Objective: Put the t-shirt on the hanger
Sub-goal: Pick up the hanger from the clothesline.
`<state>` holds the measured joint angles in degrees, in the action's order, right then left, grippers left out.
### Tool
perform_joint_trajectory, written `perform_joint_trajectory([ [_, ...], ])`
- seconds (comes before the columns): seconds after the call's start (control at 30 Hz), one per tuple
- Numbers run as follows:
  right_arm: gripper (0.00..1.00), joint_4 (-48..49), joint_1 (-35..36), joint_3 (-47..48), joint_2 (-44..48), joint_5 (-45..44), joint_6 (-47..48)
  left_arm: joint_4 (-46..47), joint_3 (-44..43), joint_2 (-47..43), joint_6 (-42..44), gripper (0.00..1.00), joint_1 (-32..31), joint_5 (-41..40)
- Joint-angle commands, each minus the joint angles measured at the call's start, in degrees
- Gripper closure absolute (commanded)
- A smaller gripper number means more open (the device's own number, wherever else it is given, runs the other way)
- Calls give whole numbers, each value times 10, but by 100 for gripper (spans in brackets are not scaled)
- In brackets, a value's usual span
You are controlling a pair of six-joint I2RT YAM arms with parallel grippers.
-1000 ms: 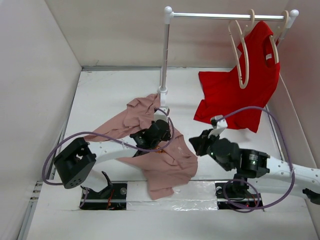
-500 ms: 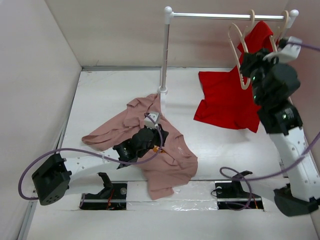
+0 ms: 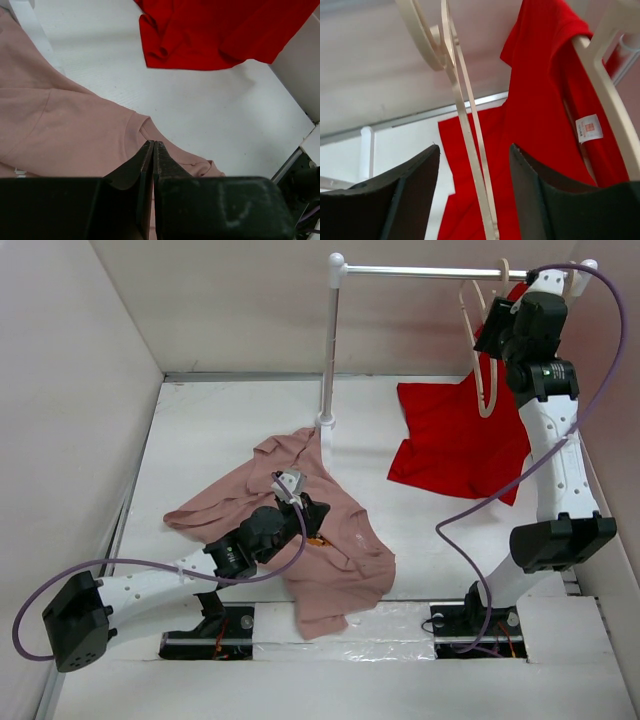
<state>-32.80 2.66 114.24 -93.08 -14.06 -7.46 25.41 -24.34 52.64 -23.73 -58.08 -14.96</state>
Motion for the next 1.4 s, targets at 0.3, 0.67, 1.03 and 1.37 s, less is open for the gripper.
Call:
perform_joint_trajectory([
  [0.3,51,1,-11,13,-17,42,23,23,8,-18,1,100,-3,18],
  [0.67,74,1,1,7,-26,32,23,28,10,-12,-6,100,-3,24],
  [1.03,100,19,11,17,-26,10,34,39,6,13,-9,100,-3,27],
  [1.37,100,98,11,-56,63,31,35,40,2,29,-9,99,-3,20],
])
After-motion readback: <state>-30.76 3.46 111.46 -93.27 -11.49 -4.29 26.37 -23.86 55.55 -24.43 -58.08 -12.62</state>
